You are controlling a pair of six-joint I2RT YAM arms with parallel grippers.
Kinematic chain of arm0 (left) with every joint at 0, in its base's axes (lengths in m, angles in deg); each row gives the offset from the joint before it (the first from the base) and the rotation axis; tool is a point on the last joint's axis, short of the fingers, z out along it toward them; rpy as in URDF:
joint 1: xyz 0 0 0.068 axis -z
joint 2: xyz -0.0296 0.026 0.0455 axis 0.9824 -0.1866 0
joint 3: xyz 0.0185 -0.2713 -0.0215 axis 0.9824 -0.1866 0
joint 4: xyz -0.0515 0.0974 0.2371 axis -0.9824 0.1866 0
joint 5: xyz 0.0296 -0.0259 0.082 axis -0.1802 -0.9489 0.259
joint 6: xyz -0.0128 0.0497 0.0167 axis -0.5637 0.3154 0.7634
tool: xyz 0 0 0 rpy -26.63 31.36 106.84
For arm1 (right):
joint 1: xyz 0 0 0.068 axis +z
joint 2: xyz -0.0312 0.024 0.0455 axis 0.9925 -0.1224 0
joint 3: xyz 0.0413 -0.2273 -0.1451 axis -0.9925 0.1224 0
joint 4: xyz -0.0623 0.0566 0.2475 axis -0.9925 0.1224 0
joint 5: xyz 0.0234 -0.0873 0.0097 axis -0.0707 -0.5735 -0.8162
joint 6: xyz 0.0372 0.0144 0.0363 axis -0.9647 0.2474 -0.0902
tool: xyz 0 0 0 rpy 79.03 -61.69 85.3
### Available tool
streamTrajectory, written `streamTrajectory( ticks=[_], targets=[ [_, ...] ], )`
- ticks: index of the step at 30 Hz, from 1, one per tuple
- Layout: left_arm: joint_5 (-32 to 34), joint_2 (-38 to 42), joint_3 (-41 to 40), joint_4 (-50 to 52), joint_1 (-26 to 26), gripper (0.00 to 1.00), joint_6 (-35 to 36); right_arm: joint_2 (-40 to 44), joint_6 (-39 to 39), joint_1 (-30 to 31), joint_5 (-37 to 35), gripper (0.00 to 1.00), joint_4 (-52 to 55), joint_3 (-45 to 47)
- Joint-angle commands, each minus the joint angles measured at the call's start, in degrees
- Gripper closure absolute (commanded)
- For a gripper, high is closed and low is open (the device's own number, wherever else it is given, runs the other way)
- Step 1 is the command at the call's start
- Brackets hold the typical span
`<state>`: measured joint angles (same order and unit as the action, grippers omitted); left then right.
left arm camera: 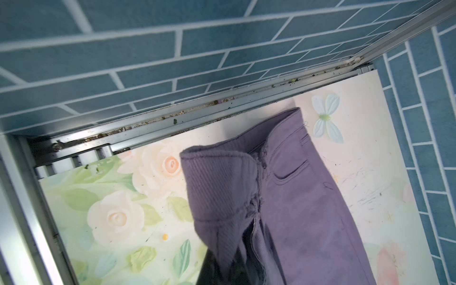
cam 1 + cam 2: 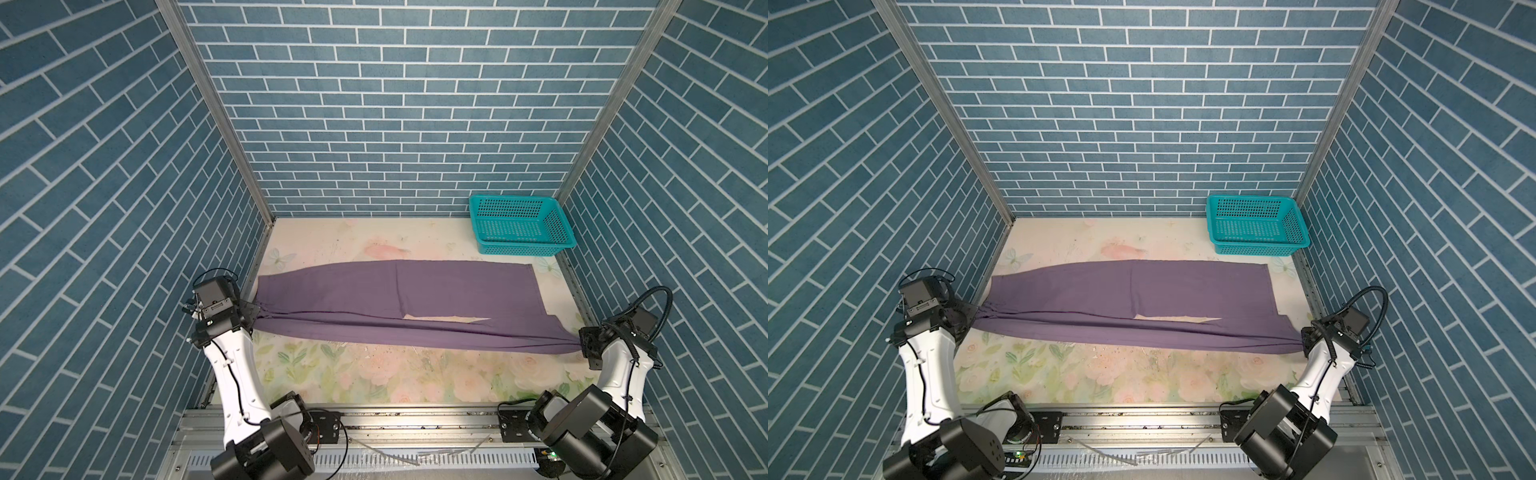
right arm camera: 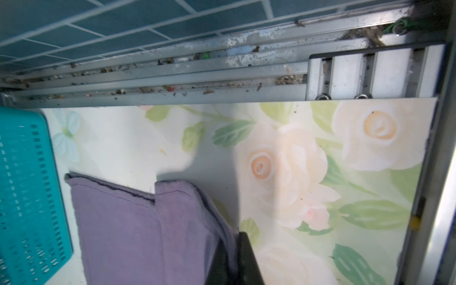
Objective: Fold and stack the trousers
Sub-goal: Fold the trousers at the center of the table.
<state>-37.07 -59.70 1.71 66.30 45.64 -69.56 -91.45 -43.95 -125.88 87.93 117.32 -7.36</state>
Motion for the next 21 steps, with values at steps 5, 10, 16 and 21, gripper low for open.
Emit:
streamTrajectory(
  ticks=[5, 10, 16, 21],
  targets=[
    [7.76, 3.59, 4.95, 7.93, -3.01, 1.00, 4.37, 0.01, -7.22, -0.51, -0.39, 1.00, -7.09, -6.92],
    [8.00, 2.62, 9.60, 7.28, -3.14, 1.00, 4.63, -1.22, -9.24, -0.50, 0.31, 1.00, -10.44, -9.87],
    [5.95, -0.95, 9.94, 5.60, -3.13, 1.00, 4.18, -3.43, -9.45, -0.42, 0.17, 1.00, -11.45, -10.63],
    [5.27, -2.15, 9.58, 4.20, -3.13, 1.00, 3.55, -4.46, -10.55, -0.09, 0.80, 1.00, -13.54, -10.74]
  ],
)
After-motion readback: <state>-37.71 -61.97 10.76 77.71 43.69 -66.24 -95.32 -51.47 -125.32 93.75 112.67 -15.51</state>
